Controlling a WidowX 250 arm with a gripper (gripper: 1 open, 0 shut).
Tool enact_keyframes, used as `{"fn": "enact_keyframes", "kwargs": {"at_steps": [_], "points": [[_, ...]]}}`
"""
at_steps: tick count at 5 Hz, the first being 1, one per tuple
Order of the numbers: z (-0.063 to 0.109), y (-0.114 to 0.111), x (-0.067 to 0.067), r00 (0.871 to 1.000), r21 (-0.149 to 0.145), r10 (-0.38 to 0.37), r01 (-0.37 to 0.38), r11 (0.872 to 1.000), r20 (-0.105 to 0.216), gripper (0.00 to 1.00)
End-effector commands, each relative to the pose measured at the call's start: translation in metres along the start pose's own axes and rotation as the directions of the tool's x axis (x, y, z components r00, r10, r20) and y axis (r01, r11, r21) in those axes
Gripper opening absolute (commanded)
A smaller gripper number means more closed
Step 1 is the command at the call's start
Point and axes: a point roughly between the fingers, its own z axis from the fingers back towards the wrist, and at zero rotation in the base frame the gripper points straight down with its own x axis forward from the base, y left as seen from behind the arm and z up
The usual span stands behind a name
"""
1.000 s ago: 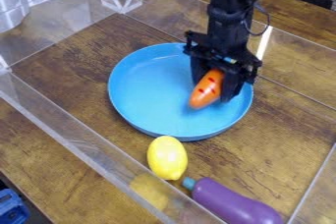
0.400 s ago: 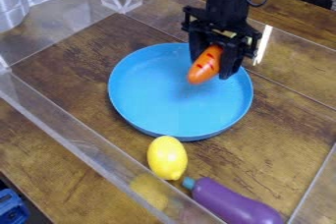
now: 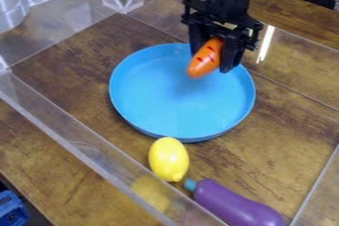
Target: Remove the carrot from the blue tray and put it on the table
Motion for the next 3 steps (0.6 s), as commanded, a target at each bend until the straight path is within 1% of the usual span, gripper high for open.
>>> {"fn": "enact_keyframes", "kwargs": {"at_steps": [1,3], "points": [[0.0562,0.0023,0.0113,0.988,0.005,-0.004,0.004,1.000,0.155,0.00],[0.0657,0.0023,0.0079,0.986,0.010,-0.019,0.017,1.000,0.166,0.00]]}}
